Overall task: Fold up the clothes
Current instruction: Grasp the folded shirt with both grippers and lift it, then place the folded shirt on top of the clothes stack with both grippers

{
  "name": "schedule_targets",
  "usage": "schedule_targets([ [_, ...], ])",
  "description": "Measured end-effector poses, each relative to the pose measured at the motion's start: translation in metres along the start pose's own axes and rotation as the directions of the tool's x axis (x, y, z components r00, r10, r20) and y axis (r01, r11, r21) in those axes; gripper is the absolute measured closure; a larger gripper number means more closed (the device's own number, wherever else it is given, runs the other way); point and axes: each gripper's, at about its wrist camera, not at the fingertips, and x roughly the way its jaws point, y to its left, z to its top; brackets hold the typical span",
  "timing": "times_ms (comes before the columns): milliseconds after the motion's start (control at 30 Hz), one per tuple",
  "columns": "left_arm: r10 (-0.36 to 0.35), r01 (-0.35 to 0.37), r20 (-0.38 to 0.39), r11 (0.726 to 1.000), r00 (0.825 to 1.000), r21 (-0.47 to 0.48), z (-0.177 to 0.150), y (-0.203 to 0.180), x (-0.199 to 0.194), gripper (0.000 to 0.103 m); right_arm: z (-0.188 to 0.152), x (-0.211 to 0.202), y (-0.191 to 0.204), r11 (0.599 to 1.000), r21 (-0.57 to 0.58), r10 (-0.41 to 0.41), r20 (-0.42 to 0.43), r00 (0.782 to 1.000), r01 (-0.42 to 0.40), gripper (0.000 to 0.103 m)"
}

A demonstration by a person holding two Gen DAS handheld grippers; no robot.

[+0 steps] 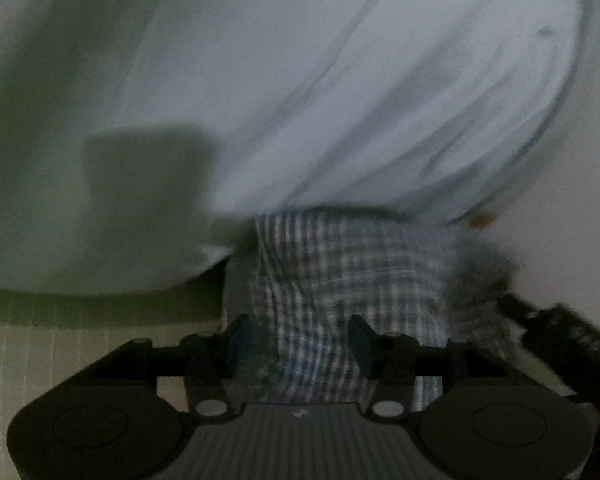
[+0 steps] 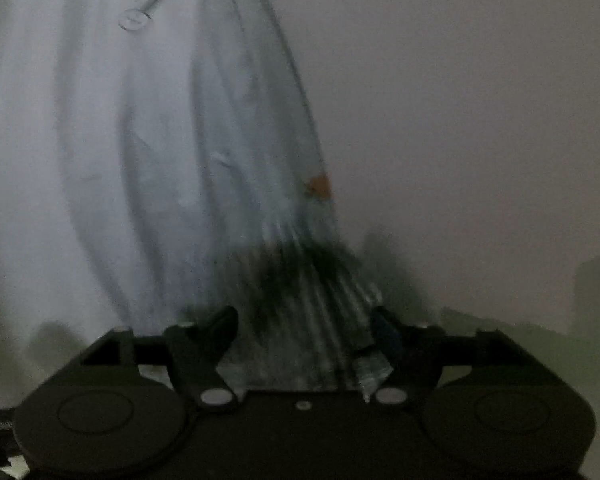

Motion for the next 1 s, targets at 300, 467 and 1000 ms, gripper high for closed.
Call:
schedule_targets([
  [300,0.076,-0.077,0.016,0.993,0.997,0.093,-0.003,-0.010,0.038,0.037,-0.034,-0.039,0.040,0.975,-0.222,0.053,0.294,0.954,0.014,0.010],
  [467,0.157,-0.155,-0.001,0.977,0.988,0.147,-0.009,-0.007,0.038,0.028,-0.067,0.033,0.046,0.907,-0.385,-0.114,0.168,0.979,0.171,0.009],
  [1000,0.115,-0.111,-0.002,0.968,0.993,0.226,-0.049,0.007,-0.007,0.013,-0.067,-0.006,0.008,0.956,-0.245,-0.134,0.118,0.984,0.160,0.003],
])
